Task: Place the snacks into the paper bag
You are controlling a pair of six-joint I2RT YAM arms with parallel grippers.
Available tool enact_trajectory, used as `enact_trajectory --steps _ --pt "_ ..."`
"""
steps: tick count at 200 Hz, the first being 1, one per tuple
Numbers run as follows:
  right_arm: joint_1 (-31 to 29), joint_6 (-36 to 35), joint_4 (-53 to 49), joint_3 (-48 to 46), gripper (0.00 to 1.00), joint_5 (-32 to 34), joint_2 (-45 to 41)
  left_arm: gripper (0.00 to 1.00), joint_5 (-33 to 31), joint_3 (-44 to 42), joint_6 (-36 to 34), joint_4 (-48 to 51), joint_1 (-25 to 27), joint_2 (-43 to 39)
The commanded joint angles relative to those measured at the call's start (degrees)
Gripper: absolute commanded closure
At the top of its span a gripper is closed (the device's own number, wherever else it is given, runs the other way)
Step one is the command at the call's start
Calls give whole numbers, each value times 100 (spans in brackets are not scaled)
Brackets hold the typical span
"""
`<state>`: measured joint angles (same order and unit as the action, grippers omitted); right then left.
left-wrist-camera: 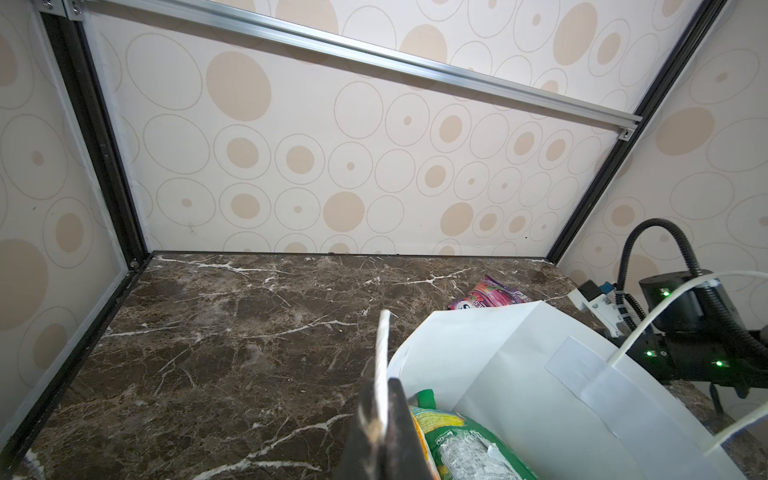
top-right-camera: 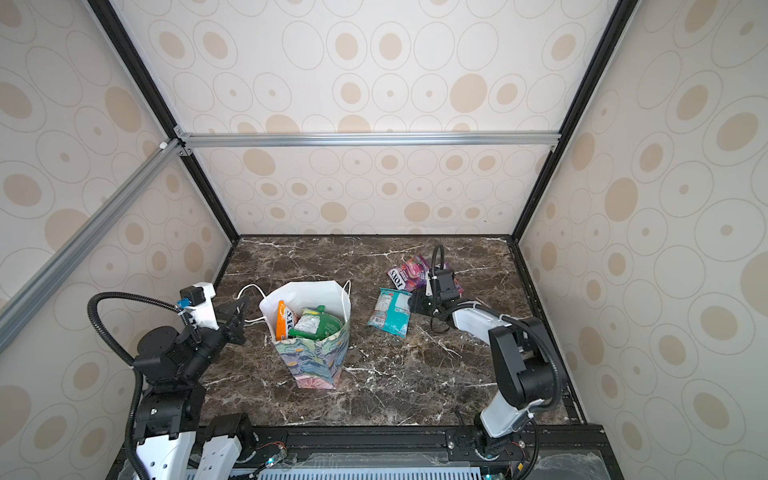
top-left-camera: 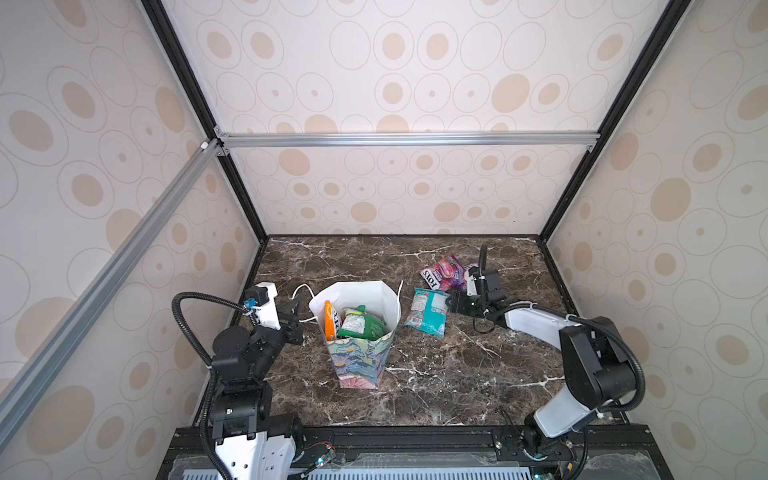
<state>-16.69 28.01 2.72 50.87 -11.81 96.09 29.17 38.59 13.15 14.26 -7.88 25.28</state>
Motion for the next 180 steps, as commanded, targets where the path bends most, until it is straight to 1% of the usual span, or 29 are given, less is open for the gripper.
enact_trajectory --steps 1,19,64,68,92,142,169,180 --pt "43 300 720 204 39 -589 419 100 15 16 -131 -20 1 -39" --pt "43 402 895 298 39 -714 652 100 -3 21 -135 -22 -3 -25" --pt "43 758 1557 194 38 -709 942 100 -16 10 -128 -21 6 -32" --pt "182 782 1579 195 38 -715 963 100 -16 12 -136 -20 5 -32" --pt "227 941 1828 168 38 -718 1110 100 -20 17 -136 -20 5 -23" --pt "280 1109 1911 263 39 -702 1423 100 -14 17 -131 -20 1 -23" --pt "280 1229 2145 264 44 -861 1530 100 -16 9 -139 -21 6 -14" --pt "280 1283 2250 256 51 -916 1560 100 -21 15 -141 -20 4 -23"
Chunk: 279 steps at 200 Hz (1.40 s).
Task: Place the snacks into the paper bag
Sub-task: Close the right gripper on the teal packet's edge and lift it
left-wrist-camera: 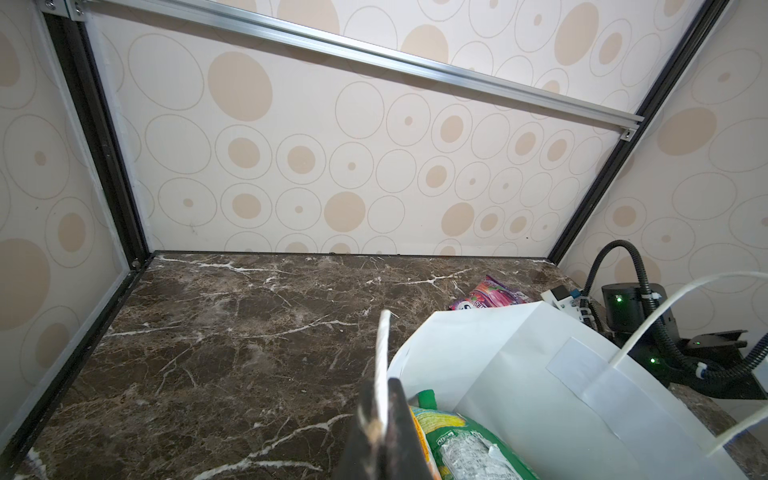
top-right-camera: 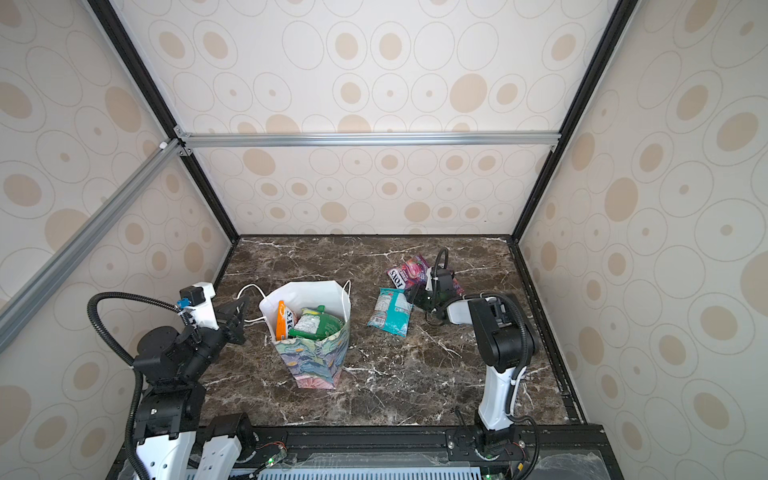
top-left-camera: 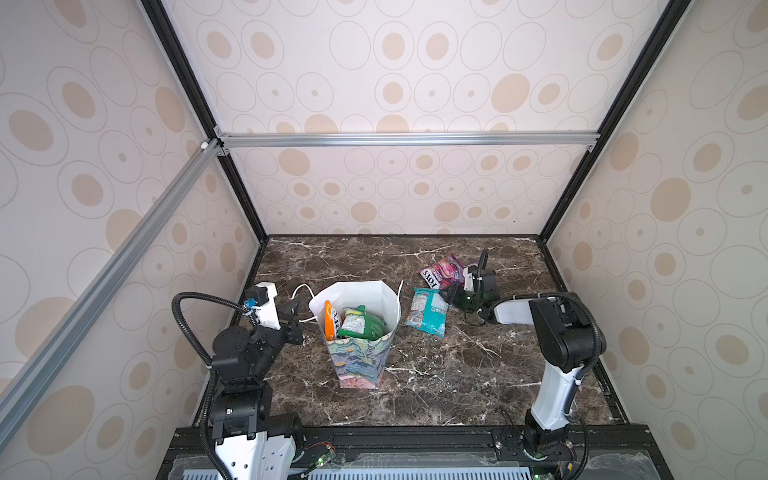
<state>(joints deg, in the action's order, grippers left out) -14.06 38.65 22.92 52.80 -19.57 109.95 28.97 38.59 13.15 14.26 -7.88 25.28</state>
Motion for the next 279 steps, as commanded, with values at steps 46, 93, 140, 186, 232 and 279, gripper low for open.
enact_trajectory --steps 46,93,140,186,232,279 --pt "18 422 440 50 82 -360 173 100 3 18 -141 -21 6 -30" --pt "18 424 355 -74 99 -372 -122 100 -6 10 -145 -26 6 -32" --pt "0 368 150 -164 100 -521 -695 100 3 12 -134 -28 2 -32" --pt "-89 -182 -982 184 100 -687 -1564 100 3 13 -138 -29 5 -35" --pt "-354 -725 -1990 603 100 -395 -2530 100 18 11 -135 -36 3 -33" --pt "-938 -1744 -3390 1443 100 691 -3312 100 42 5 -135 -45 4 -54"
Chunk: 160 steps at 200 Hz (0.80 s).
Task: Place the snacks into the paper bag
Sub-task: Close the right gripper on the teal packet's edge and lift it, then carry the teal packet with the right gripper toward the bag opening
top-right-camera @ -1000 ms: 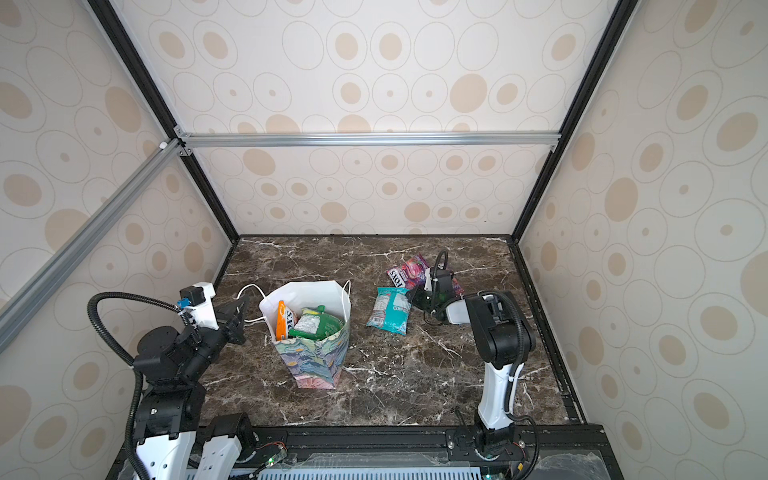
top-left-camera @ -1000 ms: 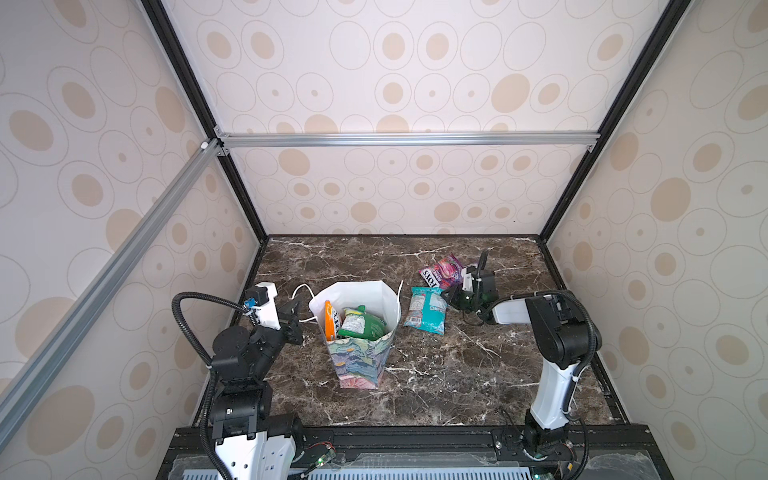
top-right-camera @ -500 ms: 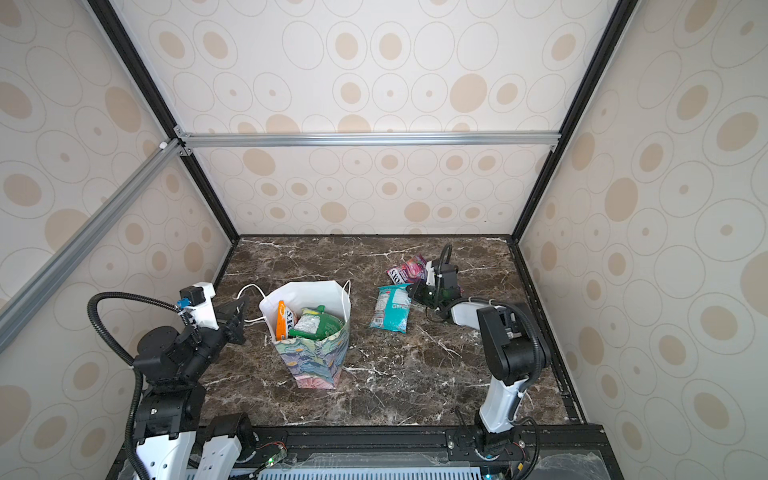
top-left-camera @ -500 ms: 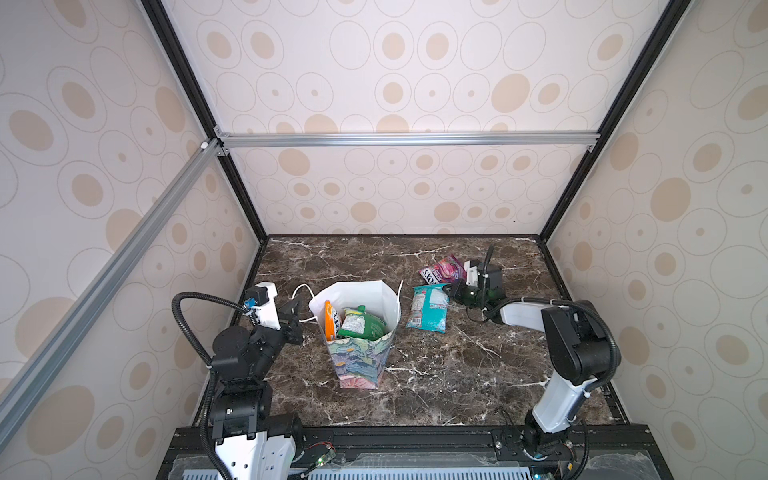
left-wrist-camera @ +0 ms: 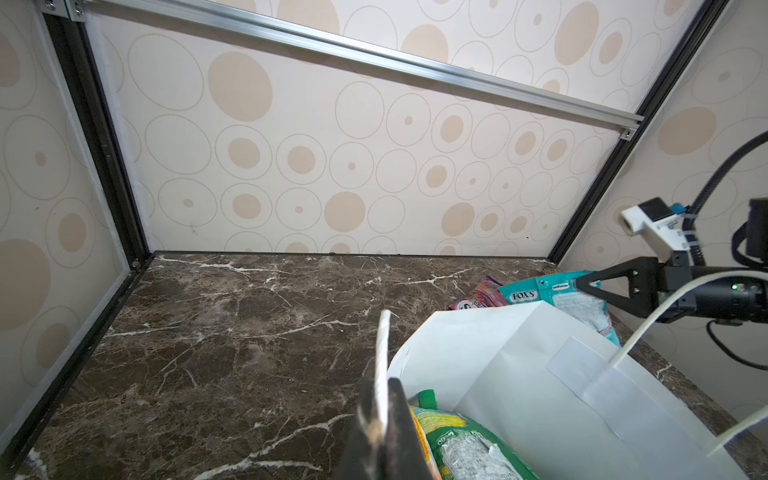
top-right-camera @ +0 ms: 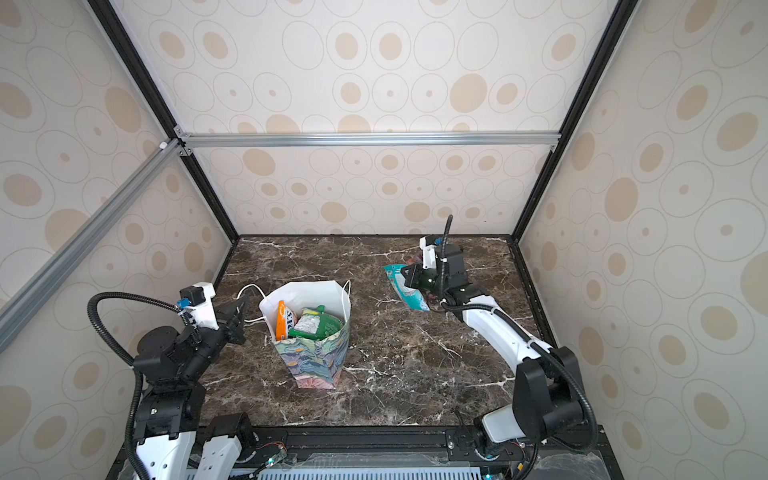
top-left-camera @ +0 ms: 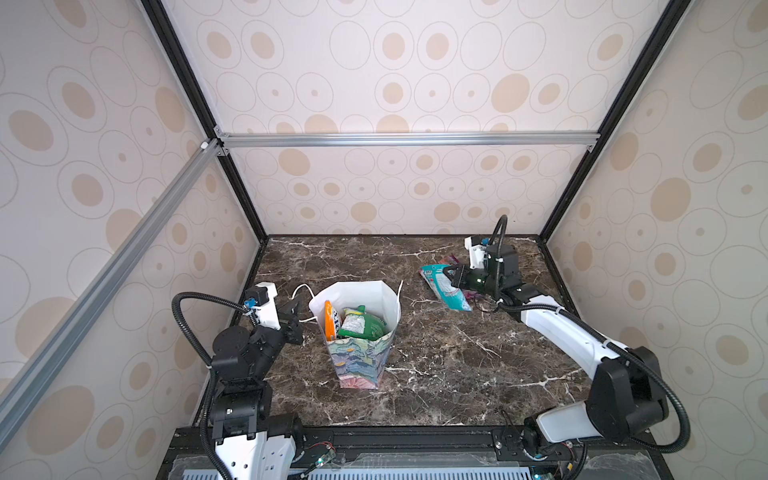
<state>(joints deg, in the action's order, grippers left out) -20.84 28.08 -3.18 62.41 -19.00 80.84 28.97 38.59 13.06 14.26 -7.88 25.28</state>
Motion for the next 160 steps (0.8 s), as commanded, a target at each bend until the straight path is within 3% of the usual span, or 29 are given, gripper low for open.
enact_trajectory --steps 1,74,160 --pt "-266 -701 -798 500 100 652 -414 100 45 2 -123 -45 5 -51" --pt "-908 -1300 -1482 1586 100 1280 -959 100 29 8 -117 -37 4 -102" --pt "-1693 -1765 -1842 2877 100 1591 -861 100 49 -1 -110 -53 -1 -118"
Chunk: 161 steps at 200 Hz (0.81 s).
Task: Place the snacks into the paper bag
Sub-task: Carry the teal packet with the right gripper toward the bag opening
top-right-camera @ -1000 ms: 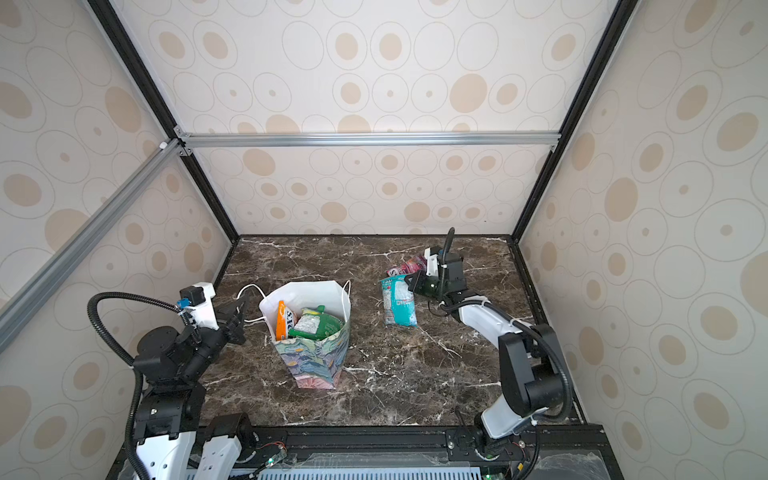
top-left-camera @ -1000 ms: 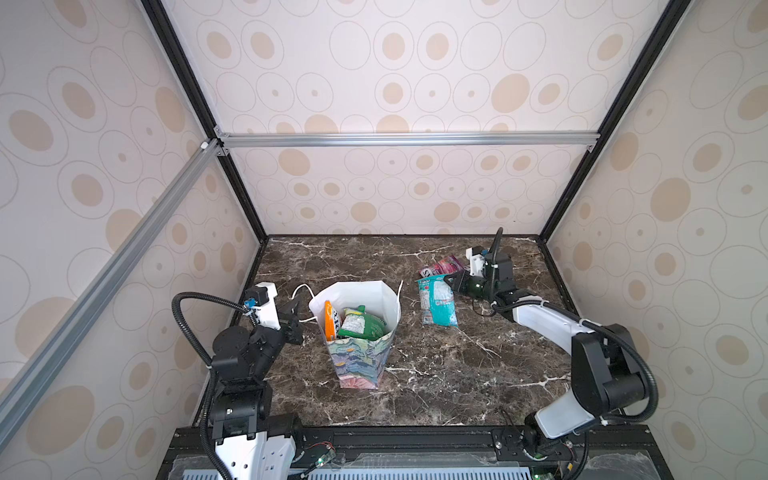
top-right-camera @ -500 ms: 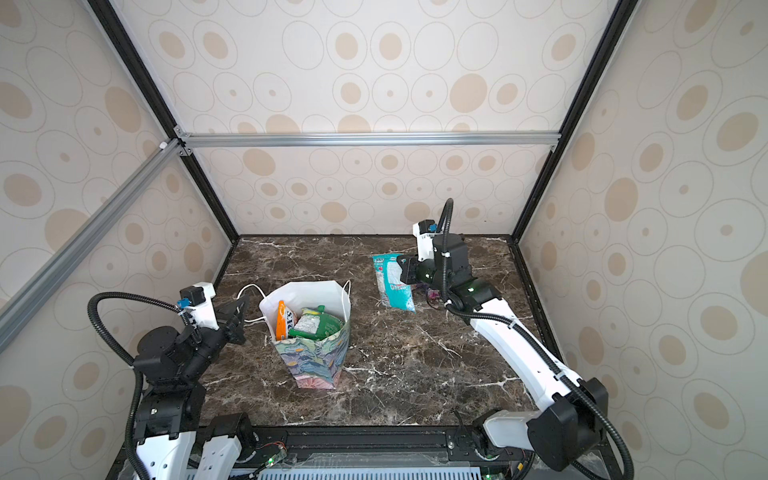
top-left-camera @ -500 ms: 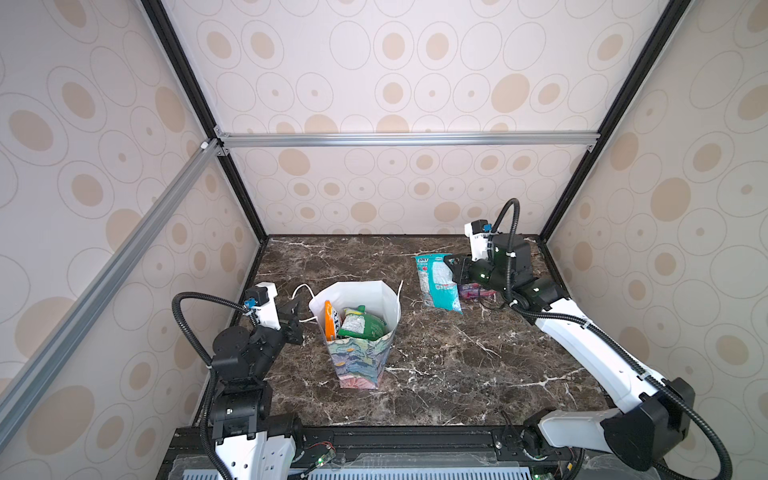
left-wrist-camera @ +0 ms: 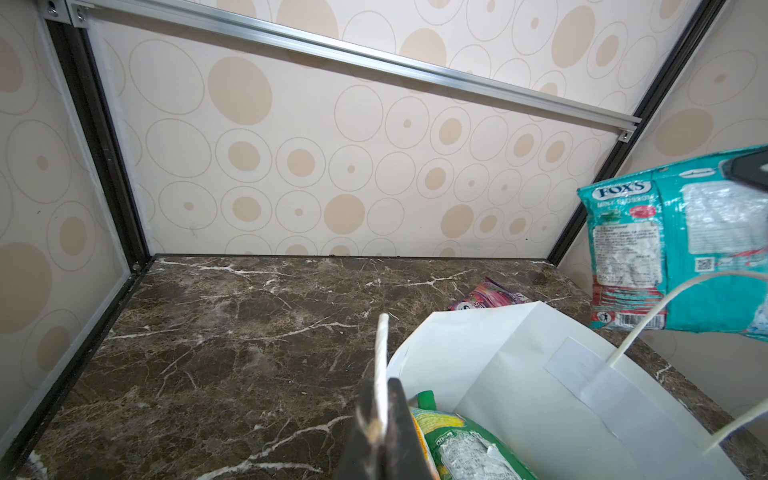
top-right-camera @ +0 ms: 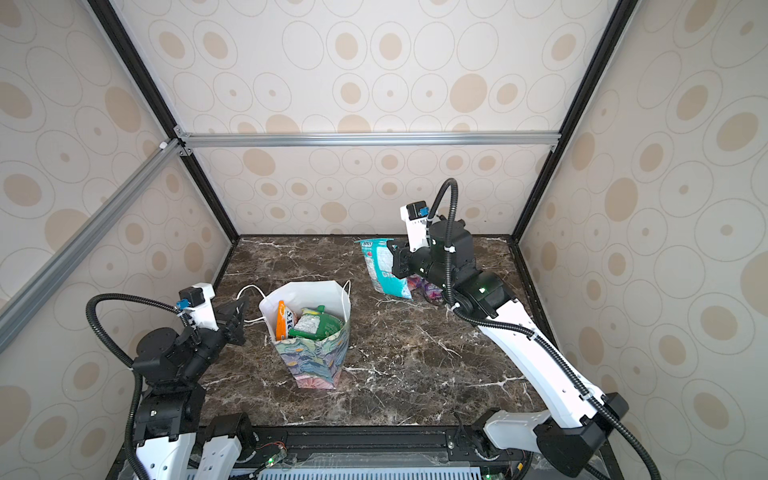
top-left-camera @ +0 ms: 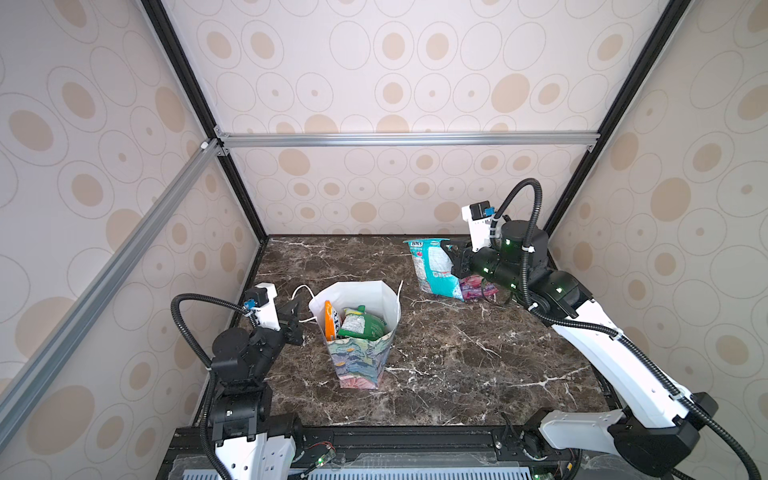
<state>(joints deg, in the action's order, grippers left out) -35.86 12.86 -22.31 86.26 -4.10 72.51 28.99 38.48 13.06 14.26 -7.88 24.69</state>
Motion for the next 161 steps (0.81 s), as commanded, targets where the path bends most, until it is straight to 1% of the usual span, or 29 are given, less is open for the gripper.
enact_trajectory --steps 1,42,85,105,161 --pt "-197 -251 70 512 100 101 -23 100 50 10 -106 -54 2 -60" --pt "-649 -620 -209 1464 100 317 377 100 45 8 -104 -55 6 -76" --pt "-896 -800 -401 2291 100 256 846 100 42 8 -110 -55 3 -89" --pt "-1040 -870 -402 2569 100 18 1042 100 69 1 -102 -57 -3 -63" --pt "-1571 -1082 -484 3340 100 37 1566 100 60 10 -106 -43 4 -87"
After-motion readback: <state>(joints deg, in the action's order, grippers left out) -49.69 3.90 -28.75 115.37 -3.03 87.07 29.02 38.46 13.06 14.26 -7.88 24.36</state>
